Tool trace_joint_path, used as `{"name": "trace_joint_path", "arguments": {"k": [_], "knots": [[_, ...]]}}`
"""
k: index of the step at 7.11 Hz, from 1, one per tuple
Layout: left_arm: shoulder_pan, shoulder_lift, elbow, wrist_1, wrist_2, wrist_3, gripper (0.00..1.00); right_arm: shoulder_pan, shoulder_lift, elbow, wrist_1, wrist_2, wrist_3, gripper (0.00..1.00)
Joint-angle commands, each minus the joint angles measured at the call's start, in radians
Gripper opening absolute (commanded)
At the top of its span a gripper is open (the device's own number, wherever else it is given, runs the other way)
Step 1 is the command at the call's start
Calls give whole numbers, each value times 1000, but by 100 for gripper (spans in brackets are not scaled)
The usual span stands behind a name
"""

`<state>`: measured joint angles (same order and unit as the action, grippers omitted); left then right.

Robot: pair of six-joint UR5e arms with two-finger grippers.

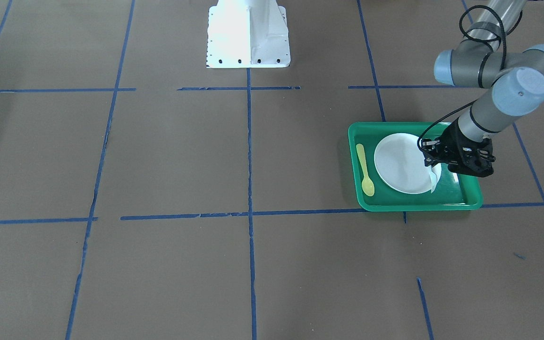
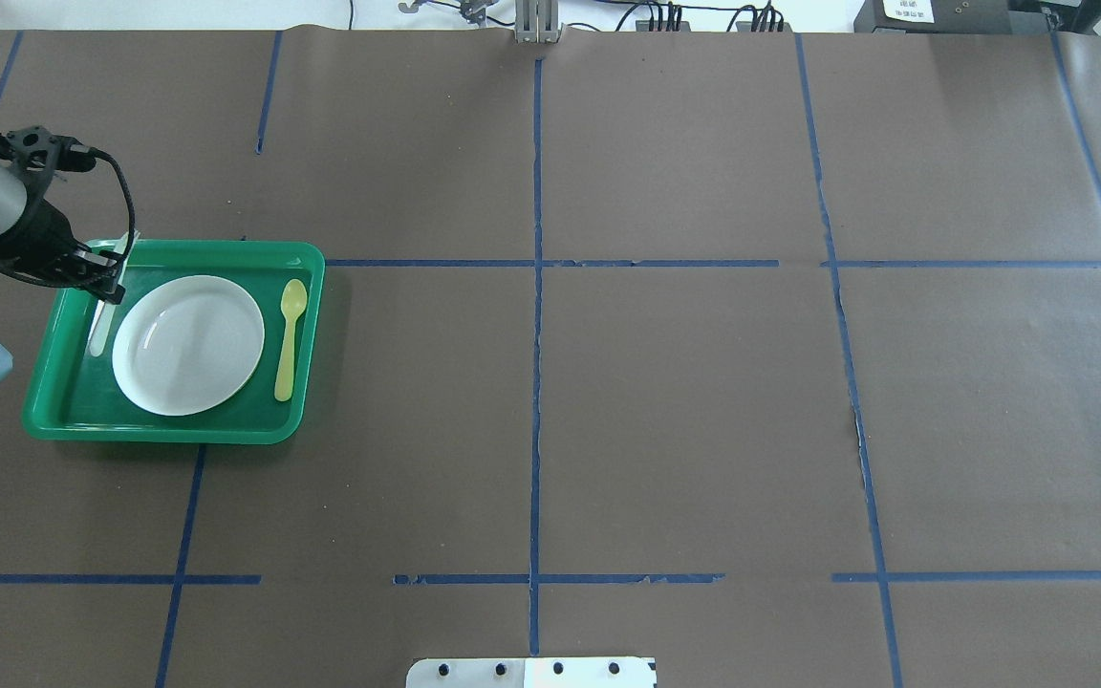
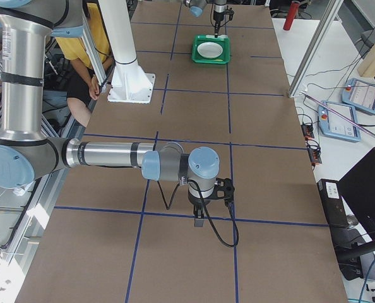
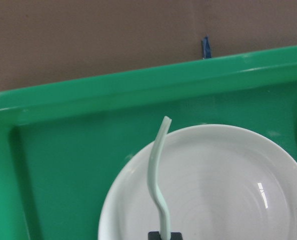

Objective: Place fork
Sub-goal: 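Lift the fork off the plate and carry it toward the tray's edge, then lower the fork onto the tray beside the plate and open the left gripper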

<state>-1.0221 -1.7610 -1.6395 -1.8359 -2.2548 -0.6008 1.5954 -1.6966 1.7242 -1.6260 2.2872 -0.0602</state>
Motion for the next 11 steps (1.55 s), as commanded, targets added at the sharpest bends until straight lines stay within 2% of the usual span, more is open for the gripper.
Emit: {"name": "trace_joint_path", "arguments": {"k": [1, 7, 8, 9, 10, 11], "knots": [[-27, 0, 82, 17, -5, 21, 0, 0, 0, 0, 0, 0, -1, 100], [5, -12, 129, 1, -8, -40, 0, 0, 0, 0, 0, 0, 0, 100], [7, -12, 129, 0, -8, -37, 38, 0, 0, 0, 0, 0, -1, 100], [5, -12, 124, -2, -8, -28, 95, 0, 0, 0, 0, 0, 0, 100], [5, -11, 109, 0, -8, -25, 99, 2, 0, 0, 0, 0, 0, 100], [2, -3, 77, 12, -8, 27, 94, 0, 0, 0, 0, 0, 0, 100]]}}
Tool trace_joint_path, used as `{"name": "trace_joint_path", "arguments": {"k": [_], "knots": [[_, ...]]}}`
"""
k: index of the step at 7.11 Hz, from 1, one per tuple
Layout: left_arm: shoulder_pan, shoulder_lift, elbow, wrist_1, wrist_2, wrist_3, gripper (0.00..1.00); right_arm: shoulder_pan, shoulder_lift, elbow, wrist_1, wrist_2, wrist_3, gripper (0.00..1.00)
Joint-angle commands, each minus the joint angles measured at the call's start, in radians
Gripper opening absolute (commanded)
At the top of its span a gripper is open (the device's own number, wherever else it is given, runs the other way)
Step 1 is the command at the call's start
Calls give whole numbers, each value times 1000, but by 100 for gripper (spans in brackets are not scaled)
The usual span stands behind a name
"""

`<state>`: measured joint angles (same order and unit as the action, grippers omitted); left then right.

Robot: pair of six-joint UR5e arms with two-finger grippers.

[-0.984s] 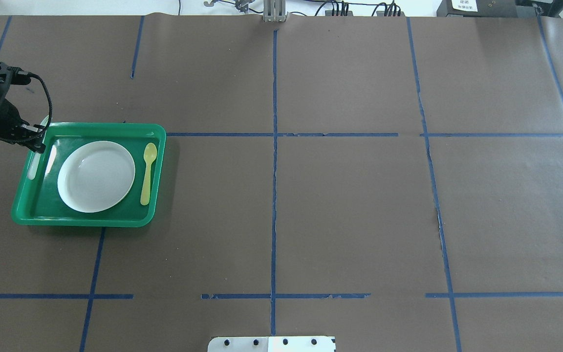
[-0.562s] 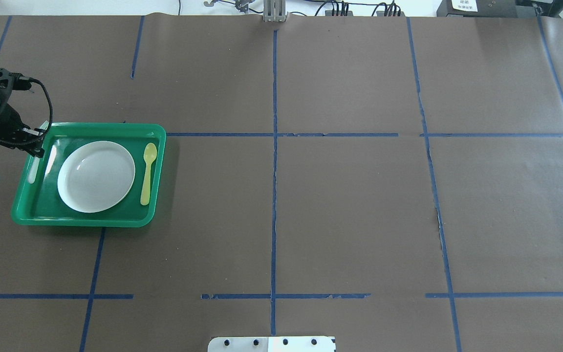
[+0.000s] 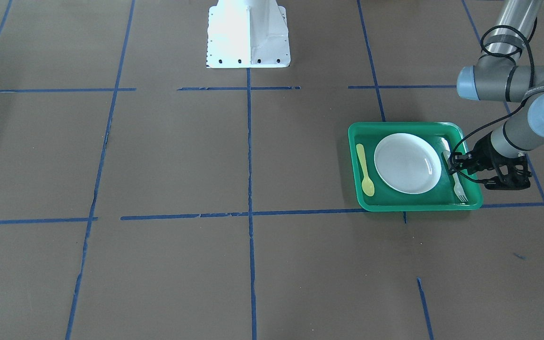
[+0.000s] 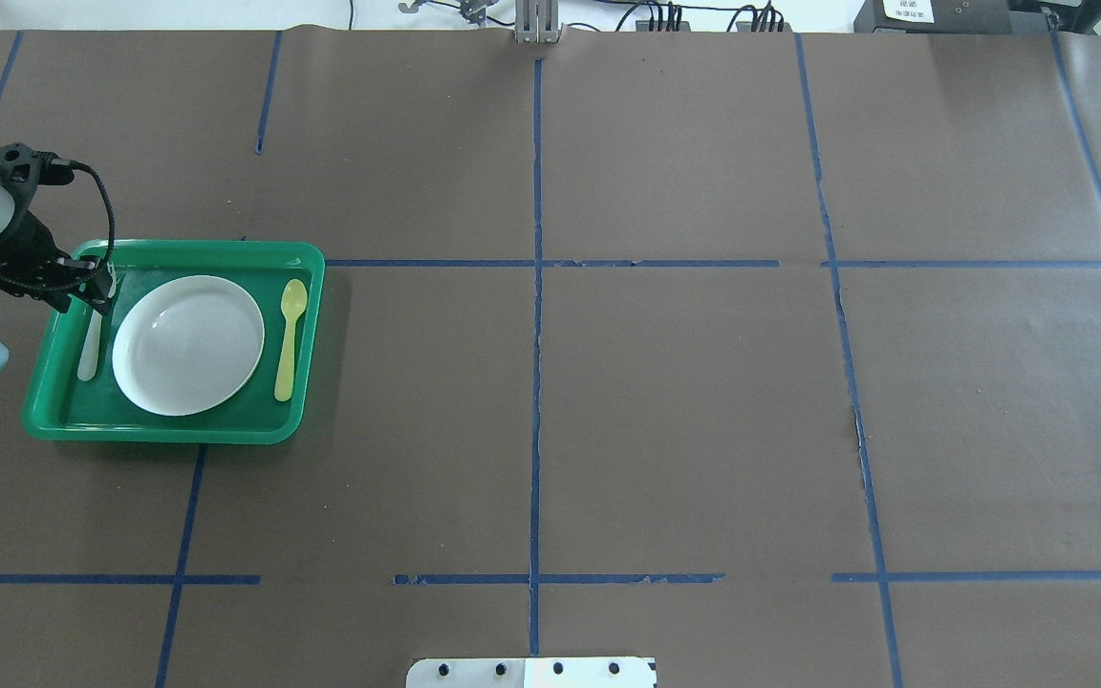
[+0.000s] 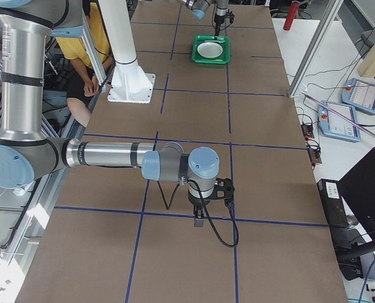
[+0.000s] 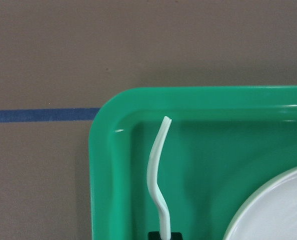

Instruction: Place fork

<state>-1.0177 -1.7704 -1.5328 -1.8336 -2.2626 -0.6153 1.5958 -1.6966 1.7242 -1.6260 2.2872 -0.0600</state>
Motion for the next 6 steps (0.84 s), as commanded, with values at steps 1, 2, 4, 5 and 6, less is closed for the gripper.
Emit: {"name": "trace_joint_path", "arguments": {"k": [1, 2, 4, 5, 6], "knots": [[-49, 17, -46, 13, 3, 140, 94, 0, 0, 0, 0, 0, -1, 100], [-130, 55, -41, 13, 3, 272, 94, 0, 0, 2, 0, 0, -1, 100], [-314, 91, 5, 14, 2, 522, 95, 0, 0, 0, 0, 0, 0, 100], [-376, 91, 32, 55, 0, 595, 94, 0, 0, 0, 0, 0, 0, 100], [-459, 89, 34, 145, 0, 732, 94, 0, 0, 0, 0, 0, -1, 100]]}}
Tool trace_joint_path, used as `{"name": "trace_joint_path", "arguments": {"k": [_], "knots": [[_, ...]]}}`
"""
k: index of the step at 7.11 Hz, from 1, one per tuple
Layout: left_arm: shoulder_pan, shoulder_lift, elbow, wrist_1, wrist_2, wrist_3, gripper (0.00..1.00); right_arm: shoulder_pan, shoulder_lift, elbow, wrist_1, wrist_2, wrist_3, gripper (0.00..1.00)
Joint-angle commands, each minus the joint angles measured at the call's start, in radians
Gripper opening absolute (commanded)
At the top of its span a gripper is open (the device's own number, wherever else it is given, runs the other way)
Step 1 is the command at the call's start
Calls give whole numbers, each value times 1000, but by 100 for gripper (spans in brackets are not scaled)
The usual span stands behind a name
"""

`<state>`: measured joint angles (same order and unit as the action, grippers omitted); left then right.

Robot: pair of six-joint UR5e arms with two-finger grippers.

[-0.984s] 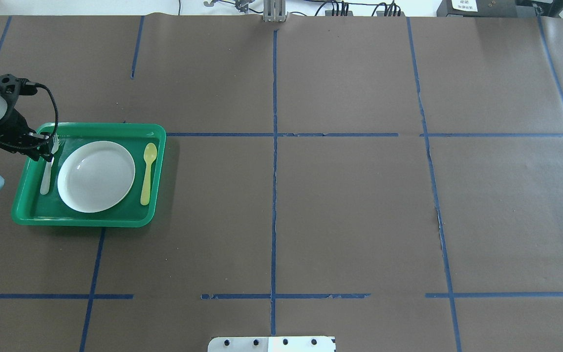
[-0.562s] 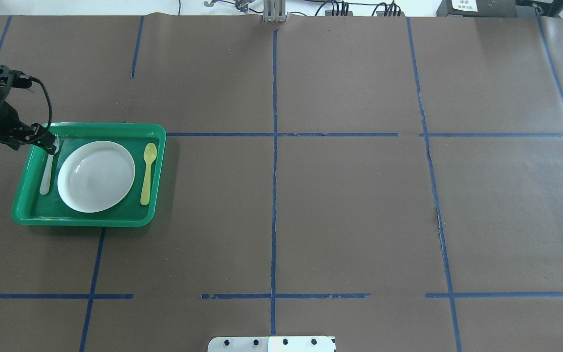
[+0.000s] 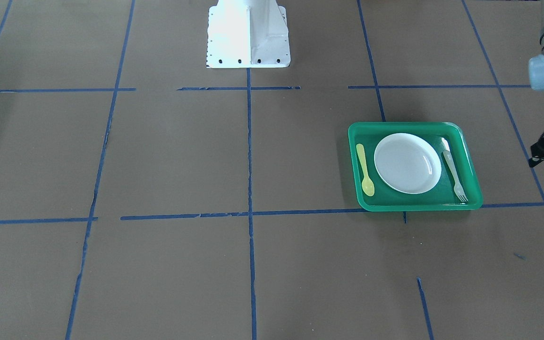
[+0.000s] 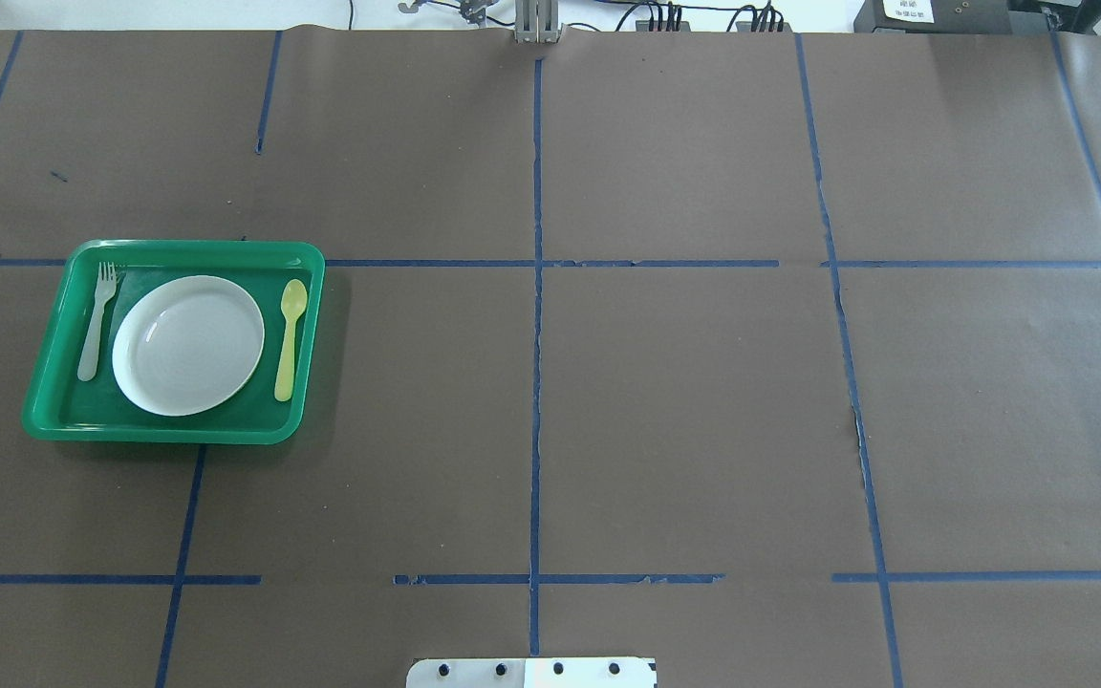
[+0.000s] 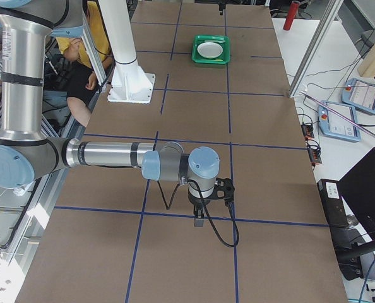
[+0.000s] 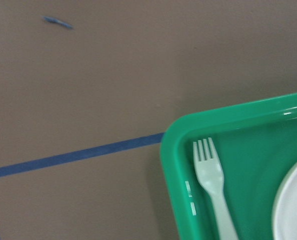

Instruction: Place fork

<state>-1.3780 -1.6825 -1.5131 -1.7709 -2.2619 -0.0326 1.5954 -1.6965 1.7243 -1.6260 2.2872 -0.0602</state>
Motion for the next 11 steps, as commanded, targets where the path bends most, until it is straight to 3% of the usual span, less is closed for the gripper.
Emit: {"name": "trace_joint_path", "arguments": {"k": [1, 4, 8, 11], "knots": [[-161, 1, 14, 164, 1, 268, 94, 2, 0, 0, 0, 0, 0, 100], [-220, -6, 1, 307, -2, 301, 96, 0, 0, 0, 0, 0, 0, 100], [-219, 55, -85, 292, -47, 290, 100, 0, 0, 0, 0, 0, 0, 100], [-217, 47, -71, 291, -47, 292, 100, 0, 0, 0, 0, 0, 0, 100]]}}
